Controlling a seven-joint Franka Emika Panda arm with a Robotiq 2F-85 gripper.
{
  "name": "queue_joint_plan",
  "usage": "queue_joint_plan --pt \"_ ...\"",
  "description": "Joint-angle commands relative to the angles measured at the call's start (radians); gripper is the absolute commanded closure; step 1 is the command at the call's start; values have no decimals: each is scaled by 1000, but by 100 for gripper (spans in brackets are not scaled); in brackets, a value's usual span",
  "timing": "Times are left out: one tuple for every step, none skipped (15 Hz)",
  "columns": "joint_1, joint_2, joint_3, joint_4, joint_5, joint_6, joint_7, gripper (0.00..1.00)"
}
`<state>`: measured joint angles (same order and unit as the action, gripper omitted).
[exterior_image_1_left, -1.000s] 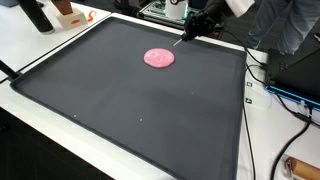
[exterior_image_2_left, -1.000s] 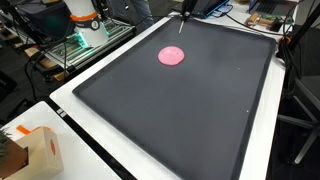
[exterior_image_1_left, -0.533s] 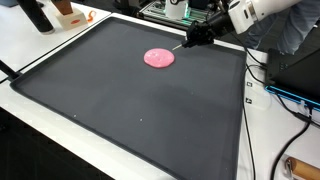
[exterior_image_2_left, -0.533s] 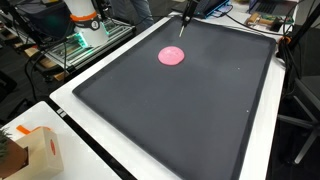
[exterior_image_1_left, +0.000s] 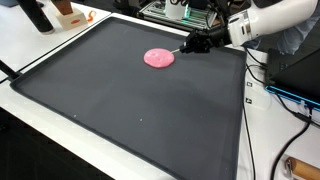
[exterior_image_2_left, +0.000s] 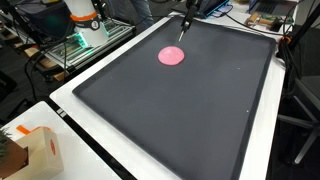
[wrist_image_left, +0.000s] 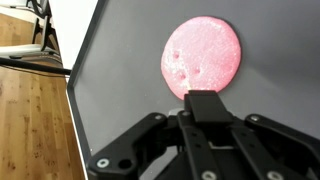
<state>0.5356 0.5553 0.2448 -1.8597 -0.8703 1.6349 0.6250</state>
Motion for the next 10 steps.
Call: queue_joint_plan --pt "28 59 -17 48 -25 -56 71 97" --pt "30 69 -19 56 -27 -64 85 97" --pt "32 77 -21 63 -27 -71 97 97" --pt "34 85 -23 68 -28 -77 108 97" --pt "35 91 -25 75 -28 -82 113 97" --pt "35 96 -26 81 -28 -87 115 97" --pt "35 99 -28 87 -29 -91 119 97" --pt "32 101 -28 91 -27 -91 114 97" --pt "29 103 -31 96 -27 -91 114 97" --pt "25 103 -33 97 -27 -88 112 97"
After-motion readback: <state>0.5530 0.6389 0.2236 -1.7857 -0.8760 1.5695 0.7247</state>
